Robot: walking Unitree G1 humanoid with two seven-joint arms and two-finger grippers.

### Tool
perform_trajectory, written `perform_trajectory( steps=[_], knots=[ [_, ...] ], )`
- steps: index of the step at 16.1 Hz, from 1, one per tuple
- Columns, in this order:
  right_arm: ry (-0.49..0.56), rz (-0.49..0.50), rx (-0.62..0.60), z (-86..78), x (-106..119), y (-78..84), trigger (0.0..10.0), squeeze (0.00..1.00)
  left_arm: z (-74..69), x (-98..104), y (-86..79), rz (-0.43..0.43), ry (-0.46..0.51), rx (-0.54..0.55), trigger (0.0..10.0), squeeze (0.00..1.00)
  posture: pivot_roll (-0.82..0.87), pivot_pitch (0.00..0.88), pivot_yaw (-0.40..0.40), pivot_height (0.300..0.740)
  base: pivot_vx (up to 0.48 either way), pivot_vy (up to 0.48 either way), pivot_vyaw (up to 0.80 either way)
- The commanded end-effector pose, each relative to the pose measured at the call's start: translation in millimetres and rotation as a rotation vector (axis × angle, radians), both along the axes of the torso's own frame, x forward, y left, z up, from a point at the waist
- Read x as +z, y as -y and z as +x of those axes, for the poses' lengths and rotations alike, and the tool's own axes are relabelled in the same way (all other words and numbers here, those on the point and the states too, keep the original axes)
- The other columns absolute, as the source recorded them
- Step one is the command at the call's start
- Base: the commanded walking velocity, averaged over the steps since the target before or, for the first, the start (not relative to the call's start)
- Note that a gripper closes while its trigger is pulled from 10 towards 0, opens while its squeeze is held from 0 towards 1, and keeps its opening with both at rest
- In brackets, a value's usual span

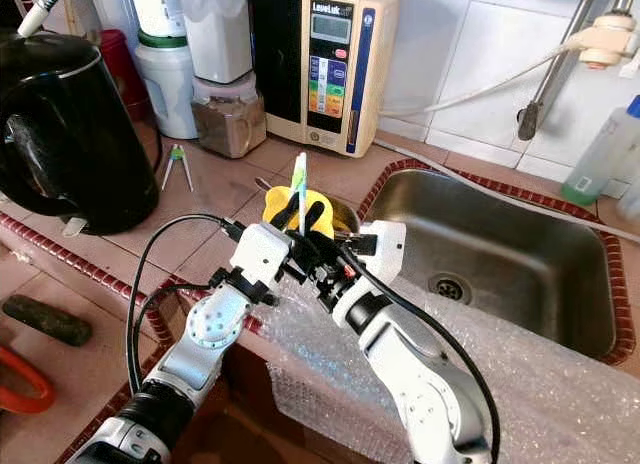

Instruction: Kitchen organization

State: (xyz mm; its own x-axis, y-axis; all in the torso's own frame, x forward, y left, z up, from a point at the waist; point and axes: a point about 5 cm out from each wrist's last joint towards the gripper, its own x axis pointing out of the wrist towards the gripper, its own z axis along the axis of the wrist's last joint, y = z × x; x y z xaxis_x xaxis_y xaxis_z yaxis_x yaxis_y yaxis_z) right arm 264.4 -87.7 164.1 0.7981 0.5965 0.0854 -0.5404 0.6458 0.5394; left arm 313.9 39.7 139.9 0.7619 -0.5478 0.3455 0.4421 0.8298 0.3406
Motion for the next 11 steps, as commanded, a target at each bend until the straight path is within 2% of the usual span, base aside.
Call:
perform_trajectory(
  steps=[1,8,11],
  knots=[
    [0.025,0.022,0.022,-3.5,6.2,0.1,0.0,0.00,2.7,5.1,3.8,0.009,0.013,-0.013,10.0,0.00,0.00,0.000,-0.013,0.740,0.000,0.000,0.00],
    [0.012,0.023,0.000,-4.5,3.0,3.9,0.0,0.00,3.0,5.7,3.3,0.012,0.016,-0.010,10.0,0.00,0.01,0.000,-0.015,0.740,0.000,0.000,0.00],
    [0.070,0.026,-0.033,-0.9,12.7,7.4,0.0,0.00,3.4,4.8,2.0,0.018,0.015,-0.006,10.0,0.00,0.01,0.000,-0.012,0.740,0.000,0.000,0.00]
  ],
)
